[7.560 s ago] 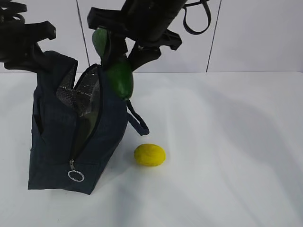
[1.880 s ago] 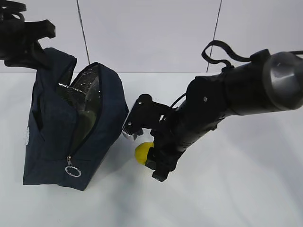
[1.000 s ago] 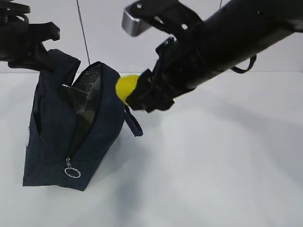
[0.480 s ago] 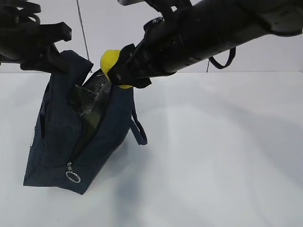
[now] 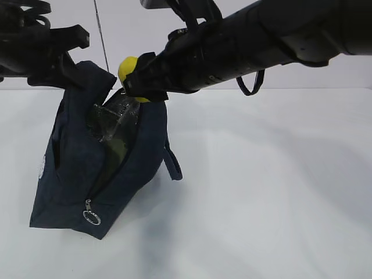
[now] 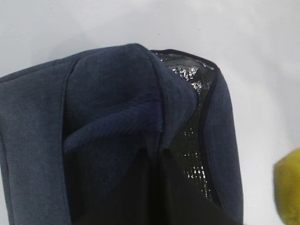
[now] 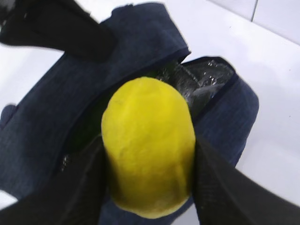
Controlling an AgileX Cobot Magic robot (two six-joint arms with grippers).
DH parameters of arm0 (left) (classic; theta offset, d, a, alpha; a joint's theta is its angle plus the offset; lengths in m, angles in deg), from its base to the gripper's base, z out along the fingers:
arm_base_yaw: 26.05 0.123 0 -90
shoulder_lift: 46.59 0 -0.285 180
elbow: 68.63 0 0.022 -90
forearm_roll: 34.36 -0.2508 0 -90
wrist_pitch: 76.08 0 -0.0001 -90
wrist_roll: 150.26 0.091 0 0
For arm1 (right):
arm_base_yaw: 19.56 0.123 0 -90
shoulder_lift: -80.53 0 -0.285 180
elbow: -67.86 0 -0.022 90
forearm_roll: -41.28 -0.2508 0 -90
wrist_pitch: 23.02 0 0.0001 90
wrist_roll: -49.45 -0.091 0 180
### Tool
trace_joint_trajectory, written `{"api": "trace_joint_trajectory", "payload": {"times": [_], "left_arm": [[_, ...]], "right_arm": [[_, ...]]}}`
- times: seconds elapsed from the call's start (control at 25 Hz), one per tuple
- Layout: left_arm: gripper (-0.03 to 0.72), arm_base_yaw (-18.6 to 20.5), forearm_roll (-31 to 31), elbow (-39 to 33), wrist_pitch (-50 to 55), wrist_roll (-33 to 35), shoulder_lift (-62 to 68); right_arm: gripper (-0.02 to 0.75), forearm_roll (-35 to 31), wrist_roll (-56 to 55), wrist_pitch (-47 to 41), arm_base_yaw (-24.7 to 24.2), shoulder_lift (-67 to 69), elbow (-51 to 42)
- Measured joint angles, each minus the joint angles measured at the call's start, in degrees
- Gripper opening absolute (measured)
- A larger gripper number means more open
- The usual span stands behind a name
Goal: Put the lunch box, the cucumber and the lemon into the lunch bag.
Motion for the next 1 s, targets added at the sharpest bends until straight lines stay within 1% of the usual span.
{"api": "trace_joint_trajectory", "payload": {"times": [0.12,0.4,0.52,0.8,1.0], "left_arm": [[-0.003,0.0,0.9,0.0,-0.5,0.0,0.0],[-0.003,0.0,1.5,0.0,-1.5,0.0,0.0],[-0.003,0.0,1.5,0.0,-1.6,0.0,0.0],[-0.003,0.0,1.7,0.0,-1.7,0.1,0.0],[-0.003,0.0,1.6,0.0,-1.8,0.1,0.0]], "right_arm": [[0.407,-1.8,0.6,0.2,0.0,1.8,1.6],[0.417,-6.0,5.6,-3.2,0.0,8.0,6.8],[0.447,-6.5,7.1,-3.9,0.0,11.1,8.9],[0.562,-6.7,9.9,-6.7,0.0,16.2,13.9],[0.577,-5.9,9.2,-10.4,-0.3,15.0,15.2]]}}
